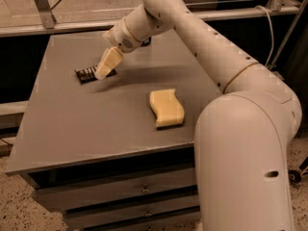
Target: Pick rxbar chocolate
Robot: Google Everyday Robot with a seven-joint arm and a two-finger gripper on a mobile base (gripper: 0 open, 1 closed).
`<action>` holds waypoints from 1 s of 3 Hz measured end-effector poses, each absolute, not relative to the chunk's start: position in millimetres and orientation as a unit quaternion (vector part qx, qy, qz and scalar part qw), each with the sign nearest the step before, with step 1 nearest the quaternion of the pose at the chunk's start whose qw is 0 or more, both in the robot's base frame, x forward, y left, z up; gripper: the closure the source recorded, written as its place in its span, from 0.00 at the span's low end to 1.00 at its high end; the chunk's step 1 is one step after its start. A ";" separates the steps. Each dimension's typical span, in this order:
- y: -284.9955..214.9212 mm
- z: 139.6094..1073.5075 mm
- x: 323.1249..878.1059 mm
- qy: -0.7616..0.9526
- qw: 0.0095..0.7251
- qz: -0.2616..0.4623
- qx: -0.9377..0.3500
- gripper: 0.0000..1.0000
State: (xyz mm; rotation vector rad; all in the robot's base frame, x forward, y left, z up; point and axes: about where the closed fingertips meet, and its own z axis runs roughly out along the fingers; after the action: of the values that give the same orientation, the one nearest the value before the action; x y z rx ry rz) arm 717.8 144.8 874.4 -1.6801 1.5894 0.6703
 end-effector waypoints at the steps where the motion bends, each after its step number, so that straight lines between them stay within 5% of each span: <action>1: 161.5 855.1 722.0 0.629 0.339 0.264 -0.648 0.00; 2: 165.3 835.2 724.0 0.642 0.325 0.263 -0.642 0.02; 3: 166.5 829.7 724.0 0.645 0.323 0.262 -0.641 0.25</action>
Offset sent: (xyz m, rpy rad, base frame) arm 0.0095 0.0173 -0.0509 -0.0643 0.0878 -0.0509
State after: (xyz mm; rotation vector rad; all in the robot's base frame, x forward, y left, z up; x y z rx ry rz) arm 724.0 166.5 829.7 -1.6820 1.6934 0.6878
